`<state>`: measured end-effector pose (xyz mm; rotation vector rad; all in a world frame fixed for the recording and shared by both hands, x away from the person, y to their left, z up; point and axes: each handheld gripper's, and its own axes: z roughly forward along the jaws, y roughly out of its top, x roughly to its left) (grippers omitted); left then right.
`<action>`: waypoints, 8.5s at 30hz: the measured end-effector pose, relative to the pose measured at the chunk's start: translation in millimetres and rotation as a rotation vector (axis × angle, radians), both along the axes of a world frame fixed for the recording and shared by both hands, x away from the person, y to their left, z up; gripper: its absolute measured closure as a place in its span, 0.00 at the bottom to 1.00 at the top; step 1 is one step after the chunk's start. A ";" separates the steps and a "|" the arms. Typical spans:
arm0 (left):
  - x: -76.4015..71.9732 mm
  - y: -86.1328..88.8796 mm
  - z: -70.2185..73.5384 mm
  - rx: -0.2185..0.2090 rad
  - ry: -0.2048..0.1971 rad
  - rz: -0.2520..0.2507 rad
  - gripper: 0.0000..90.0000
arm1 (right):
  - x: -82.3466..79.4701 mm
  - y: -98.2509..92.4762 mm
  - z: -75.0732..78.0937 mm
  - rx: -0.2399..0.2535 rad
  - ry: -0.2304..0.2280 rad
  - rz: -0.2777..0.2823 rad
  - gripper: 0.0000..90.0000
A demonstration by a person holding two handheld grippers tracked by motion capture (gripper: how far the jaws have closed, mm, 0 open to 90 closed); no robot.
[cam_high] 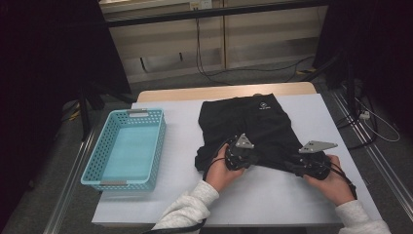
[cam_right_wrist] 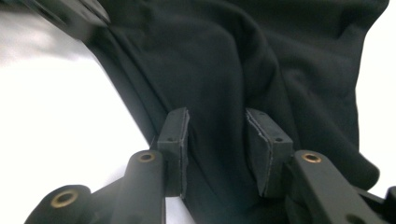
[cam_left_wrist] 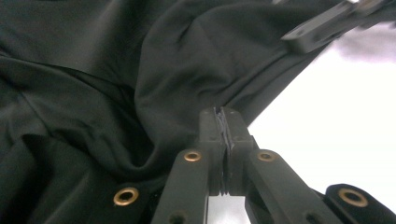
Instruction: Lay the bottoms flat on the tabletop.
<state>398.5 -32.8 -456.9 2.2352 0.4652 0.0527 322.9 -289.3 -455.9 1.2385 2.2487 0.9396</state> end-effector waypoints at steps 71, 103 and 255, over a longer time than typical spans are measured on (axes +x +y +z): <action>10.1 59.3 17.9 -0.033 0.015 0.132 0.88 | 4.3 -18.8 4.9 0.129 0.014 -0.072 0.93; -47.3 -15.7 -6.2 -0.016 0.041 -0.121 0.66 | -11.0 -32.3 6.7 0.106 -0.044 -0.153 0.43; -24.4 36.9 19.0 -0.005 0.045 0.053 0.44 | 14.2 -44.5 -1.9 0.076 0.064 -0.231 0.93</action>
